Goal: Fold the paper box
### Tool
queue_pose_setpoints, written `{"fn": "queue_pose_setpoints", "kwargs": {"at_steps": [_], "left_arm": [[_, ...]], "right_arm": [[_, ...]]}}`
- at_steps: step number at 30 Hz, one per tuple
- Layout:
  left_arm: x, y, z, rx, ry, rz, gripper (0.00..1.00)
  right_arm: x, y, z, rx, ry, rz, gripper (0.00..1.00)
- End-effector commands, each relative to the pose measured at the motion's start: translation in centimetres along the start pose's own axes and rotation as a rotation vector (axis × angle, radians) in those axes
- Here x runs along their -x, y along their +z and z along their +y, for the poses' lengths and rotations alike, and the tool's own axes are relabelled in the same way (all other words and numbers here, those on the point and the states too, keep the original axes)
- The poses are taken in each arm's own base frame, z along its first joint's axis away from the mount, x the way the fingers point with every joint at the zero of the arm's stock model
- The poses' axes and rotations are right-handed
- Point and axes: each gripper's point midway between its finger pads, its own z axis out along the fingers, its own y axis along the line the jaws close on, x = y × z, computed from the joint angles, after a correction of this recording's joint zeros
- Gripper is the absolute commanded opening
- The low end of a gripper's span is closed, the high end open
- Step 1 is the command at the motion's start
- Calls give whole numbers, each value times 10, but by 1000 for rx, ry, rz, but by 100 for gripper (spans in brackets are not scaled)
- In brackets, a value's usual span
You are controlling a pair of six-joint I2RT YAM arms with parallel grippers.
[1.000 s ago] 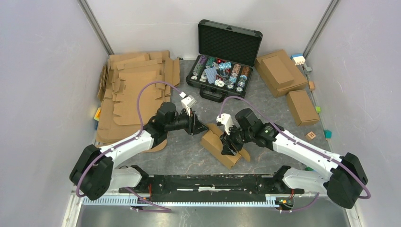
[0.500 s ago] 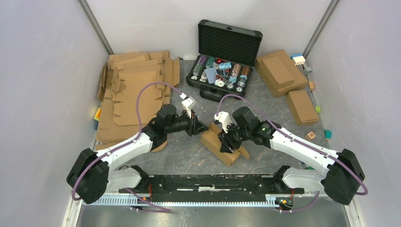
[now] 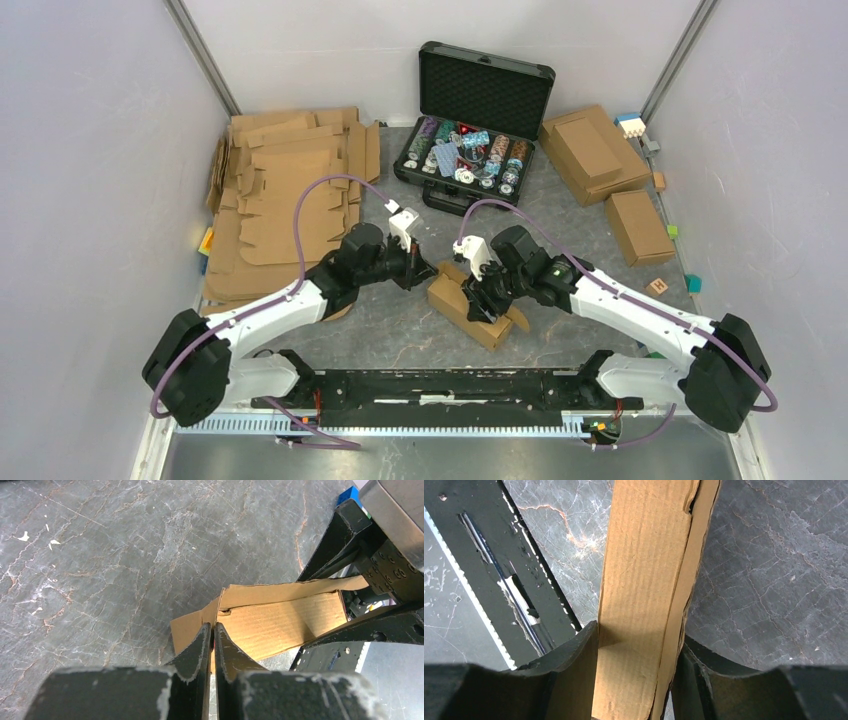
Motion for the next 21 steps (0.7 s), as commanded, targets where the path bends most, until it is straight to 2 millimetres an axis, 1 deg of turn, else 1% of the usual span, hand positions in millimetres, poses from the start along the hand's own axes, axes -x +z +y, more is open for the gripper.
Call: {"fn": "queue_pose_setpoints", "kwargs": {"at_steps": [1, 3, 6, 8, 9, 12, 17, 21], "left_arm": [[9, 2, 5, 44, 41, 2, 13], [7, 4, 4, 47, 41, 12, 18], [4, 7, 2, 43, 45, 27, 21], [2, 9, 2, 45, 51, 39, 23], [1, 9, 1, 48, 57, 45, 23], [-3, 12, -1, 58, 73, 58, 19], [-6, 15, -2, 83, 98, 73, 13], [-7, 17, -5, 78, 103, 78, 11]], "right_arm": [[30, -6, -5, -40, -33, -75, 46], [27, -5, -7, -49, -33, -58, 47], [22, -3, -10, -67, -35, -45, 49], [20, -3, -12, -82, -39, -37, 53], [19, -3, -13, -94, -39, -32, 55], [16, -4, -16, -125, -44, -24, 67], [11, -5, -16, -159, -57, -7, 82], [5, -3, -16, -187, -76, 28, 84]]}}
